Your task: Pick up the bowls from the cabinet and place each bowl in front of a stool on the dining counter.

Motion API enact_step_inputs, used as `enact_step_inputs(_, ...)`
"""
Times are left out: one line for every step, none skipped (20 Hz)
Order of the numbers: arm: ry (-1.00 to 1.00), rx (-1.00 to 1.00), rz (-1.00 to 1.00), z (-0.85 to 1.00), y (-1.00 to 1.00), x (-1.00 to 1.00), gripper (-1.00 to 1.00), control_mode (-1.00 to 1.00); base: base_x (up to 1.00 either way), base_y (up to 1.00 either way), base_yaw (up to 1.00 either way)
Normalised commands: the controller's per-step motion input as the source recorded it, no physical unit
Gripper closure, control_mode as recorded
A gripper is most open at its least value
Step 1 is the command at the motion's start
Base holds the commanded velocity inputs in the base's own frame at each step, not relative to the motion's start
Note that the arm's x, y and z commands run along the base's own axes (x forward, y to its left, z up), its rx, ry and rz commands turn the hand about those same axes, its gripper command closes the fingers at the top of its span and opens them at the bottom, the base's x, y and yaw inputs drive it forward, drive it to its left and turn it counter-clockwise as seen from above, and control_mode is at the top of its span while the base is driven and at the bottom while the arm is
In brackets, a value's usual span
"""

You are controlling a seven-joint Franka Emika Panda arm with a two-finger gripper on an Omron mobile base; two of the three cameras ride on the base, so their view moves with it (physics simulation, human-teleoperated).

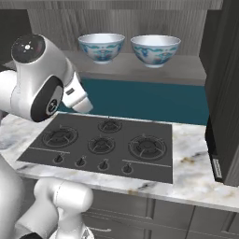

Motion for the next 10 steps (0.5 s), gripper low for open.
enact_step_inputs(-0.25,0.27,-0.23,0.30,-0.54,0.00,-1.00,-1.00,0.00,0.00,0.00)
enact_step_inputs(-0.22,0.27,-0.17,0.32,-0.64,0.00,-1.00,-1.00,0.00,0.00,0.00)
enact_step_inputs(-0.21,0.27,-0.13,0.31,-0.71,0.00,-1.00,-1.00,0.00,0.00,0.00)
enact_step_inputs(-0.11,0.30,-0.07,0.45,-0.76,0.08,-1.00,-1.00,0.00,0.00,0.00)
enact_step_inputs(-0.04,0.29,-0.05,0.46,-0.71,0.19,-1.00,-1.00,0.00,0.00,0.00)
enact_step_inputs(0.00,0.23,-0.05,0.44,-0.55,0.30,-1.00,-1.00,0.00,0.00,0.00)
enact_step_inputs(0.00,0.16,-0.04,0.45,-0.44,0.27,-1.00,-1.00,0.00,0.00,0.00)
enact_step_inputs(0.00,0.15,-0.02,0.44,-0.51,0.20,-1.00,-1.00,0.00,0.00,0.00)
enact_step_inputs(0.00,0.15,-0.01,0.45,-0.54,0.17,-1.00,-1.00,0.00,0.00,0.00)
enact_step_inputs(0.00,0.15,0.00,0.50,-0.54,0.19,-1.00,-1.00,0.00,0.00,0.00)
